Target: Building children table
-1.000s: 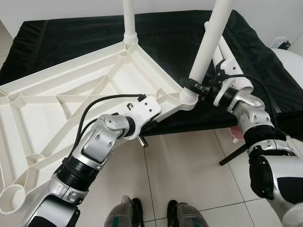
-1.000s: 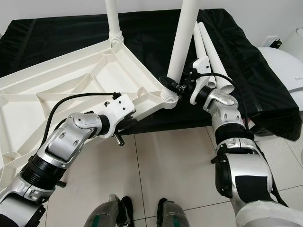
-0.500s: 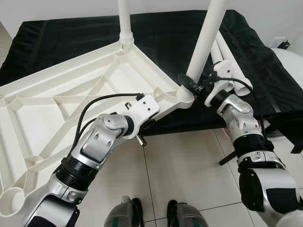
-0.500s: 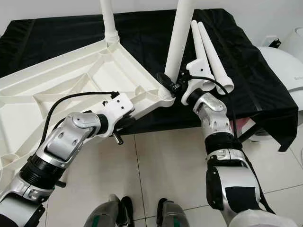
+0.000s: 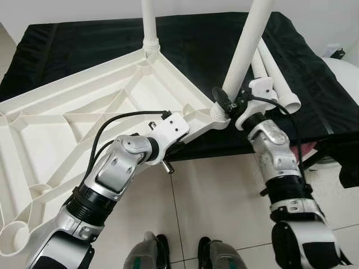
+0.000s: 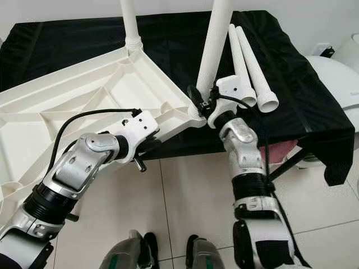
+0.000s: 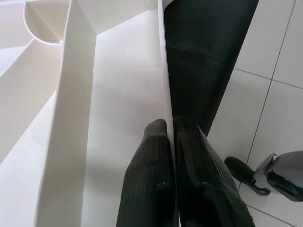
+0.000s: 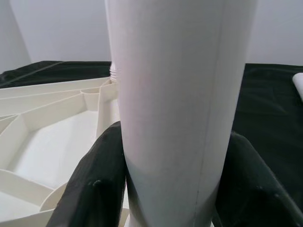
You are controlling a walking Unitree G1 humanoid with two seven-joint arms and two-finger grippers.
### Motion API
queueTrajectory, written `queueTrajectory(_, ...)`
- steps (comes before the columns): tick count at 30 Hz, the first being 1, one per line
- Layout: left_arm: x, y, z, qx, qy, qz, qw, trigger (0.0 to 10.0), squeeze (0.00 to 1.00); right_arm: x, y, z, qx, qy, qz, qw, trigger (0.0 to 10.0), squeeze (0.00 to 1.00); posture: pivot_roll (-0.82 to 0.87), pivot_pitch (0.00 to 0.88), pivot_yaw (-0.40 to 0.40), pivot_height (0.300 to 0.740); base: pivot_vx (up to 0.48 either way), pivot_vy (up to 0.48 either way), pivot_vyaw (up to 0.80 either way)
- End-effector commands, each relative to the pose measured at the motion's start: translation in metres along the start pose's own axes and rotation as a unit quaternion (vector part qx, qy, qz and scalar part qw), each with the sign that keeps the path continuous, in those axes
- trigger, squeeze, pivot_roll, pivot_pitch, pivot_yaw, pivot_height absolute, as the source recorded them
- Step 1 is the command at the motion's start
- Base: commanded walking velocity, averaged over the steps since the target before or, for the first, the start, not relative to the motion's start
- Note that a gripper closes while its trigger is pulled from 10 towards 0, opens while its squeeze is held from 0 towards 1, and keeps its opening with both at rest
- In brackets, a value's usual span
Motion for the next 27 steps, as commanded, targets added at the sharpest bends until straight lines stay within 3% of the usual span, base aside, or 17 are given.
queueTrajectory(1,0.009,0.001,0.004,0.004,-0.017,0.021,1.0,10.0,0.0,0.012,-0.001,0.002,-0.021,-0.003,0.021,1.0,10.0,0.0,-0.08,0.13,0.008,0.74,0.0,0.0,0.0)
queueTrajectory(6,0.01,0.0,0.004,0.005,-0.017,0.021,1.0,10.0,0.0,0.015,0.001,-0.003,-0.098,-0.014,0.001,0.995,10.0,0.0,-0.08,0.135,0.01,0.74,0.0,0.0,0.0)
queueTrajectory(20,0.009,0.001,0.003,0.007,-0.015,0.02,1.0,10.0,0.0,0.018,-0.001,-0.019,-0.161,-0.001,-0.025,0.987,10.0,0.0,-0.08,0.141,0.012,0.74,0.0,0.0,0.0)
queueTrajectory(27,0.009,0.001,0.004,0.005,-0.016,0.02,1.0,10.0,0.0,0.008,0.002,-0.027,-0.215,0.003,-0.075,0.974,10.0,0.0,-0.08,0.144,0.012,0.74,0.0,0.0,0.0)
Point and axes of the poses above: a point about 5 cm out from each wrist's last joint towards the gripper, its own y axis pointing back from the gripper into the wrist, its own x axis along the axis of the wrist's last joint, z = x × y, the point moved 3 cm from there along -y, pointing out of the wrist towards the gripper, and after that the axes turned 13 degrees about y, right-handed, at the moved point
